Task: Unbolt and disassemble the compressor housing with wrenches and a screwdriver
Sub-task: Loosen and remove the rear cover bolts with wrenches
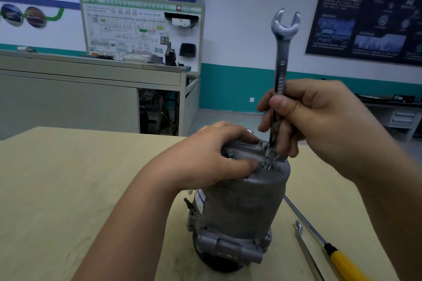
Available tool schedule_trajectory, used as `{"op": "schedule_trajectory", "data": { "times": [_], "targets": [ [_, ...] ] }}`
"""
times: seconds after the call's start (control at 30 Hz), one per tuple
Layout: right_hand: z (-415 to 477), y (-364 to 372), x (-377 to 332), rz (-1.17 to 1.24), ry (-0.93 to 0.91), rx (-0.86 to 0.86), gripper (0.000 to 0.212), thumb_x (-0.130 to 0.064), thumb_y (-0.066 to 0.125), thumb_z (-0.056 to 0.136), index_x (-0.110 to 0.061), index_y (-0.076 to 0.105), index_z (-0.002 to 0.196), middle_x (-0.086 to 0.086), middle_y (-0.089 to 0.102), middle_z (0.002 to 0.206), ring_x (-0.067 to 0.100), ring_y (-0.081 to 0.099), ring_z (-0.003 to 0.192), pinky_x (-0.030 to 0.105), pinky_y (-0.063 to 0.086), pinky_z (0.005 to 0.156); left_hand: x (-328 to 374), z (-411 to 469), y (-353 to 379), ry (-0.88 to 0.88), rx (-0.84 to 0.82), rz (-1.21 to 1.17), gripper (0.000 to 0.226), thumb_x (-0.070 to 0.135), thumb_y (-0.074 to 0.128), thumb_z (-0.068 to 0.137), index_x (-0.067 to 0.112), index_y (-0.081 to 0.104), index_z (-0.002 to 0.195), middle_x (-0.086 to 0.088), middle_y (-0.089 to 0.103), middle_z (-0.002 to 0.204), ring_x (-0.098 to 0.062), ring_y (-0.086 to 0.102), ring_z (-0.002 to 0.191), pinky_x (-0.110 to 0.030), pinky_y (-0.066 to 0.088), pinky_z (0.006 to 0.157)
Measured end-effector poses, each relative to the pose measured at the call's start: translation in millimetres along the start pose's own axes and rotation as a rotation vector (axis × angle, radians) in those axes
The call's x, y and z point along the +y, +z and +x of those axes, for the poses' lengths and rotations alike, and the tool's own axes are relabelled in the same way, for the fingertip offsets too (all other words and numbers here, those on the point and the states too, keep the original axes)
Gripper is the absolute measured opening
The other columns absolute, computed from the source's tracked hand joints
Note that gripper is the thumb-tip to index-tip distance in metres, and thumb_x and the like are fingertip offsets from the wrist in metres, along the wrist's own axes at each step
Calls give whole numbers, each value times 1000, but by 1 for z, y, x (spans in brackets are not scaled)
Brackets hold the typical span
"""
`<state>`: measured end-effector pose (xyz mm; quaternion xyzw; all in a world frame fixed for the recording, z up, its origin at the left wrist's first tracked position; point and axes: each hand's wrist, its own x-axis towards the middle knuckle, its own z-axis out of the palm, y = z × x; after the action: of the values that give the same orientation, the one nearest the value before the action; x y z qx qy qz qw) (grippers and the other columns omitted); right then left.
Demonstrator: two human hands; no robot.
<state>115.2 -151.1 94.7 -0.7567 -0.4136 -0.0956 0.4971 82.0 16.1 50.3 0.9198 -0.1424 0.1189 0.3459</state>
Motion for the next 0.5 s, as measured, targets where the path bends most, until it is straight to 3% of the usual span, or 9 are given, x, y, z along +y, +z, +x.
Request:
{"op": "schedule_trajectory", "data": {
  "times": [0.1,0.27,0.37,0.5],
  "targets": [
    [-2,1,0,13,-19,-35,22,-15,43,94,-10,59,81,1,64,63,12,58,43,19,48,43,0,0,0,4,8,6,34,39,66,80,46,56,113,20,50,112,1,45,112,-22,37,95],
    [-10,0,5,58,-45,3,39,-47,38,91,-16,59,82,-6,56,62,4,47,48,13,39,45,0,0,0,-5,-1,2,35,40,65,81,47,56,114,21,49,114,1,44,111,-23,38,95],
    [-13,-1,7,42,-50,-10,36,-51,43,83,-19,59,84,-7,56,63,3,47,48,12,40,46,0,1,-1,-3,-8,6,35,41,65,81,47,55,114,22,48,112,1,44,110,-22,39,93],
    [-14,-5,2,24,-21,-38,29,-36,45,72,-24,64,91,-1,63,75,10,53,48,16,44,45,-1,1,-1,-10,-15,0,35,44,64,80,49,55,113,23,47,112,1,43,110,-23,39,93]
  ]
}}
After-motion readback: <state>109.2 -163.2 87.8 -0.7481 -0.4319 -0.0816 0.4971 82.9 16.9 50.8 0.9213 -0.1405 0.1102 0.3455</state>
